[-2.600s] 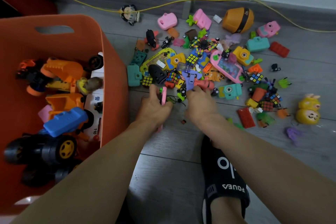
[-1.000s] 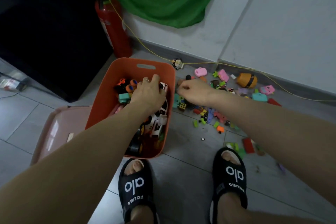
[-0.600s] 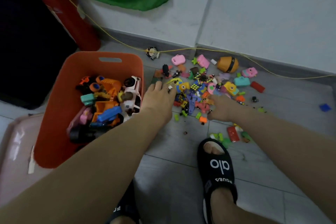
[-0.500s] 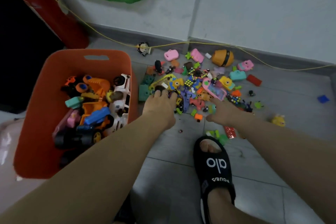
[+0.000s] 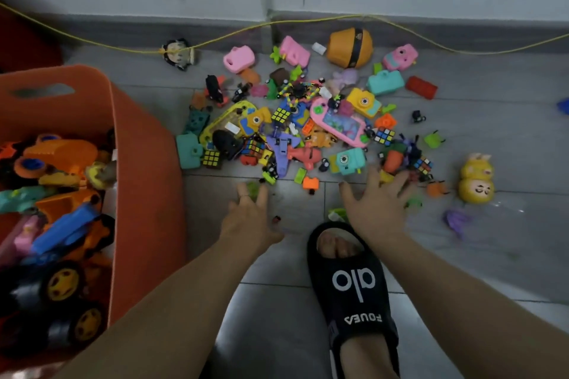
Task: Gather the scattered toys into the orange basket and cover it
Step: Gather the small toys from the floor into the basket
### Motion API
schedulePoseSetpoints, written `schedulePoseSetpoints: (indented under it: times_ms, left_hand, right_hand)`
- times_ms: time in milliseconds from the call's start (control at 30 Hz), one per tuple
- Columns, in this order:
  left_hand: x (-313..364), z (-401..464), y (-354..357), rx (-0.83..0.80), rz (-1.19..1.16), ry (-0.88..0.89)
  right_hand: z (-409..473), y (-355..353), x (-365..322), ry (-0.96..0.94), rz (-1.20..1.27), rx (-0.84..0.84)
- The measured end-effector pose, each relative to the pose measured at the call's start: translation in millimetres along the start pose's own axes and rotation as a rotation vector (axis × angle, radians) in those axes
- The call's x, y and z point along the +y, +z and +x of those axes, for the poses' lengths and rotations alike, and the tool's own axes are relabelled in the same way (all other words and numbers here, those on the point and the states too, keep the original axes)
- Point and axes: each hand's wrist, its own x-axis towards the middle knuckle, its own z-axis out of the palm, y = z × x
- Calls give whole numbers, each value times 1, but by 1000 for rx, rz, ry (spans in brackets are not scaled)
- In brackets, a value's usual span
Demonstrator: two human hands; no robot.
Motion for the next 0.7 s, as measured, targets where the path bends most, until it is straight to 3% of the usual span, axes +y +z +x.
schedulePoseSetpoints:
  times_ms: [133, 233, 400, 567, 700]
  left_hand:
    - [8, 19, 4, 64, 44, 145]
    - [10, 31, -3, 71, 51, 214]
    - [18, 48, -9, 89, 21, 275]
    - [23, 50, -8, 178, -163, 296]
    - [26, 47, -9, 185, -200, 283]
  right_hand:
    - [3, -8, -6, -239, 128, 137]
    - [5, -12, -3, -304, 15, 268]
    - [22, -24, 32, -69, -170, 372]
    - [15, -23, 88, 350, 8, 246]
    - [8, -14, 97, 286, 168, 159]
